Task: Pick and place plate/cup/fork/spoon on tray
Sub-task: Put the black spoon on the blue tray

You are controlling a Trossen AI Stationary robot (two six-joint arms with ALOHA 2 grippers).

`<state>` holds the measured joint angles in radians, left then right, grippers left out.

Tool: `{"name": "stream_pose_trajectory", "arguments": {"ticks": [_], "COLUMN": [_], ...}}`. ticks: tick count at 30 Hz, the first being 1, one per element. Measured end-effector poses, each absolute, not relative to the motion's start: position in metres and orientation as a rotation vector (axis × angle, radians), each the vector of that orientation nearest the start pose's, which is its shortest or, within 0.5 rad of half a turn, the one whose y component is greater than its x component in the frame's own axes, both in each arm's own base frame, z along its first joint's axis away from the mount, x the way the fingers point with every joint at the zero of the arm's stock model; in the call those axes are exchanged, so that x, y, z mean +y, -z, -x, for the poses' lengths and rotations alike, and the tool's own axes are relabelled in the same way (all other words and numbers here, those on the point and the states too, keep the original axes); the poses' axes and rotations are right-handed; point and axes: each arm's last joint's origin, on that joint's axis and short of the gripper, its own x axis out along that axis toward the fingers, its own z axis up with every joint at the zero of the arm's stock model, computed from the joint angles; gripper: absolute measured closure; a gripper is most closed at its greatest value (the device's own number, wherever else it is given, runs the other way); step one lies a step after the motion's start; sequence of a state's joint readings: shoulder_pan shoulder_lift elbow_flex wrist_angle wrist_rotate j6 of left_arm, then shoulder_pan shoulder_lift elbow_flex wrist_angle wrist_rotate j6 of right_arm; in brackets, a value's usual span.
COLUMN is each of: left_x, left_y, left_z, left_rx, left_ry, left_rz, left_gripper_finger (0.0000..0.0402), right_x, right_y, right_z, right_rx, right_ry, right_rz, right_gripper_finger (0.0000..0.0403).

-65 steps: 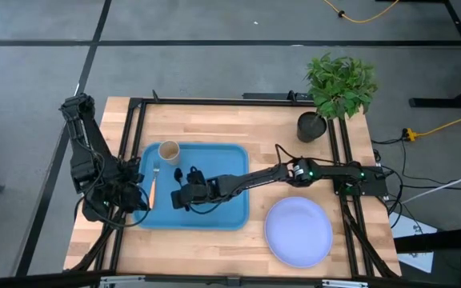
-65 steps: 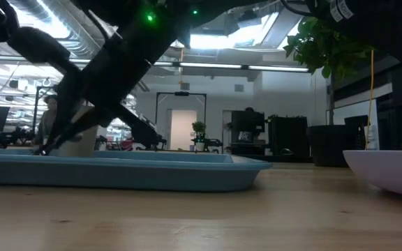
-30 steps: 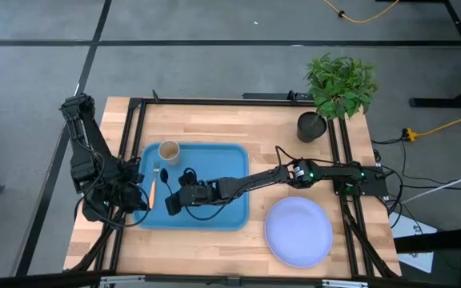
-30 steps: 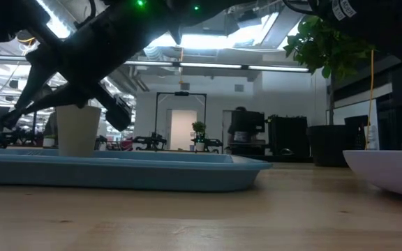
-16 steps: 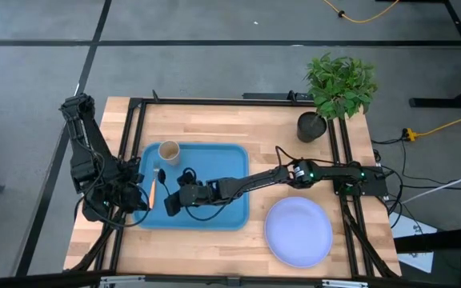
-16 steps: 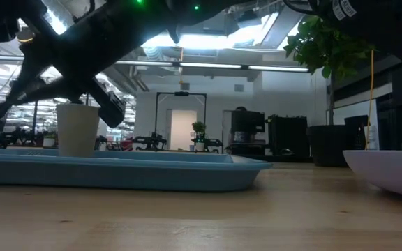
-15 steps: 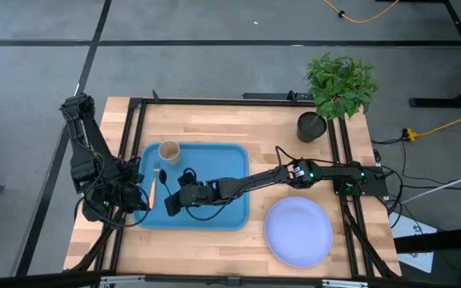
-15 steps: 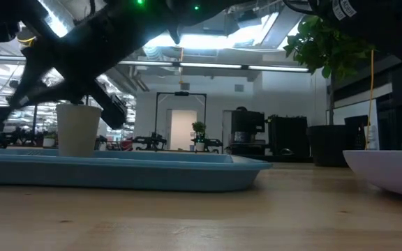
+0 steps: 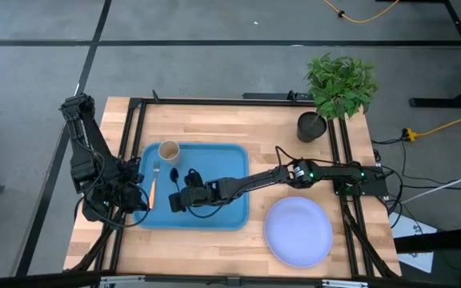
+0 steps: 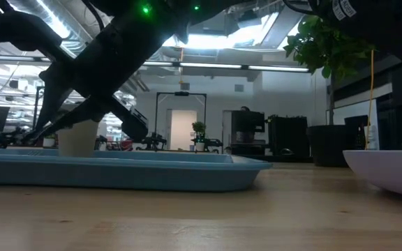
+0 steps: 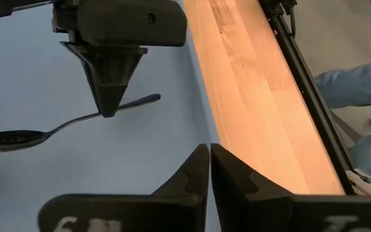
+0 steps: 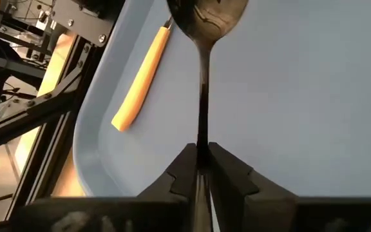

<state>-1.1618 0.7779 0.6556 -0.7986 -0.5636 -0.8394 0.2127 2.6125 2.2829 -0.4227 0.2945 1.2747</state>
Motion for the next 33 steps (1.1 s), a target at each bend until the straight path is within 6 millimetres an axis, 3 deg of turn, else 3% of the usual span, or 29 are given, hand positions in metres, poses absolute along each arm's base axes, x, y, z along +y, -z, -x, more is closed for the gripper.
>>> {"name": "stream_pose_trajectory", "arguments": {"ticks": [8,14,19,22,26,30,33], "left_x": [-0.121,-0.121,-0.121,-0.121,-0.121,-0.121,-0.121], "left_y": [-0.245,-0.245,-0.245,-0.245,-0.245,-0.245,-0.245], "left_z": [-0.069,-0.069,-0.069,-0.069,-0.069,-0.069,-0.069], "left_rx": [0.764,0.764,0.766,0.767,0.767,0.767,0.764], "left_ry": [0.254,0.253,0.247,0.244,0.243,0.243,0.242], "left_rz": [0.083,0.083,0.1,0.106,0.107,0.108,0.109], "left_gripper_finger": [0.0395,0.0399,0.0389,0.0384,0.038,0.0382,0.0387], "right_x": [0.112,0.113,0.12,0.139,0.176,0.215,0.233], "right_y": [-0.148,-0.151,-0.168,-0.188,-0.201,-0.213,-0.228], "right_z": [-0.557,-0.56,-0.567,-0.567,-0.553,-0.525,-0.495], "right_rx": [0.575,0.544,0.54,0.525,0.561,0.67,0.797], "right_ry": [0.529,0.499,0.257,0.082,-0.059,-0.18,-0.156], "right_rz": [-1.024,-1.038,-0.957,-0.835,-0.609,-0.296,-0.177], "right_gripper_finger": [0.0293,0.0282,0.0282,0.0282,0.0282,0.0282,0.0284]}}
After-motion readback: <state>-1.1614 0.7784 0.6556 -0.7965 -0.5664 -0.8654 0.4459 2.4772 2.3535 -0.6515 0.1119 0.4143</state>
